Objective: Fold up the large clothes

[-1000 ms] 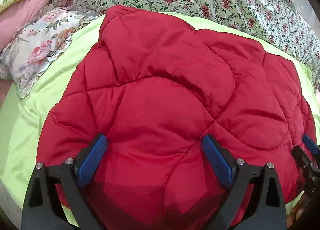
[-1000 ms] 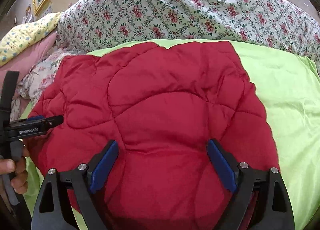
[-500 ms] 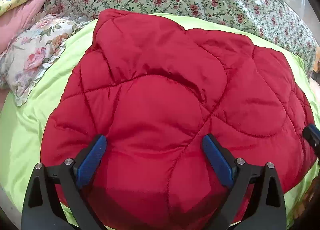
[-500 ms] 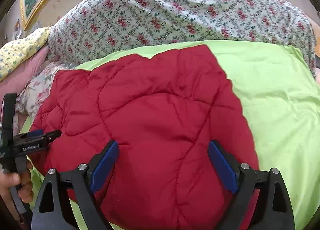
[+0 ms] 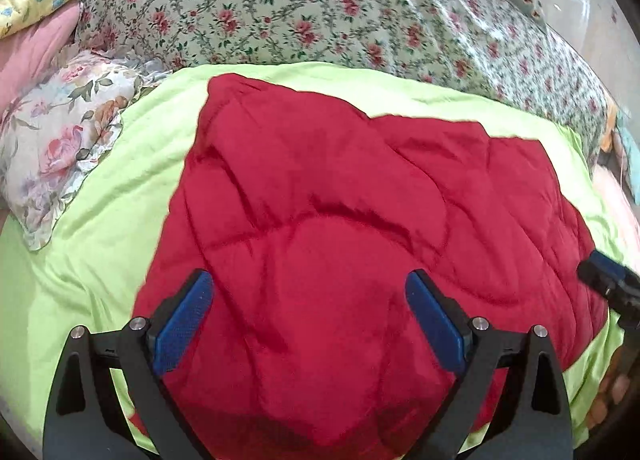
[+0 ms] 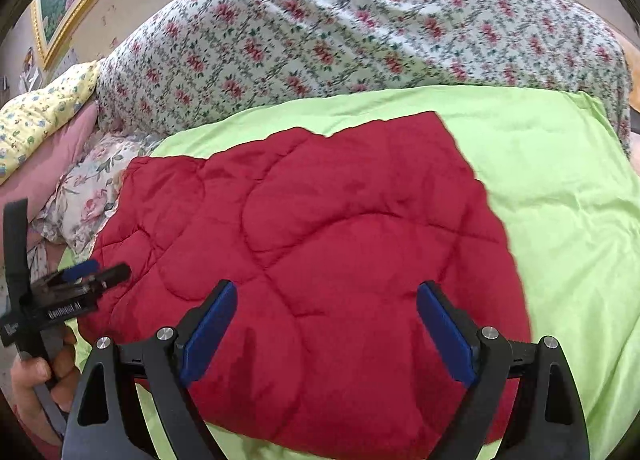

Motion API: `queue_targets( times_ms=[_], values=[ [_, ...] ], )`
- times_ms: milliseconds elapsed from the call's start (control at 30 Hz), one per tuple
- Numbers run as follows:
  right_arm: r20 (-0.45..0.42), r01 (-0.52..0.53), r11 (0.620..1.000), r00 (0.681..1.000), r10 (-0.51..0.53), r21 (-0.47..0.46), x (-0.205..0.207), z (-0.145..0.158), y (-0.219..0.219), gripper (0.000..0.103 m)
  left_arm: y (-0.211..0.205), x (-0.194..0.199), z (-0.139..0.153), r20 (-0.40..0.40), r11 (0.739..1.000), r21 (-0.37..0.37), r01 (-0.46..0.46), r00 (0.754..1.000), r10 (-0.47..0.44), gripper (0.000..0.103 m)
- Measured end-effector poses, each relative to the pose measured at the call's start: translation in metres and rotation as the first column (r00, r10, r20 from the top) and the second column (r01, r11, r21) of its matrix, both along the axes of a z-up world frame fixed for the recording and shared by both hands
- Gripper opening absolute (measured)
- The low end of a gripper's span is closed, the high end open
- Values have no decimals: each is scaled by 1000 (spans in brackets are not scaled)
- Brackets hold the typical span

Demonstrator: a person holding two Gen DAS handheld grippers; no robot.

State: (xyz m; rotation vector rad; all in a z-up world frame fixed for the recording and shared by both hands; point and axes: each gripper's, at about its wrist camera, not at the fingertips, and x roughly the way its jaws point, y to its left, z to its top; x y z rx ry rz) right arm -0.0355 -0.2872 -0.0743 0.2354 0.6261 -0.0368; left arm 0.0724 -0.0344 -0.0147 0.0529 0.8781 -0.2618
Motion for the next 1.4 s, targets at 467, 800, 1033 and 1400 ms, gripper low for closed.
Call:
queue_targets(
  times_ms=[467,800,1033,1400],
  values=[
    [-122,30,999,992,-34,-30,104,-22,-43,94,-25,74,-36,-96,998,22,-52,994,54,100],
    [-95,90,996,992,-87,23,114,-32,-65,95,-26,77,-42,-86,999,26,-42,995,44,102],
    [-90,117,991,990,-111,62,111,-36,-73,95,-22,59,-32,-54,999,31,-42,998,44,101],
    [-22,126,992,992,-126,-24,70,-15,-55,97,-14,-17,-14,-27,999,30,-29,999,30,101]
  ],
)
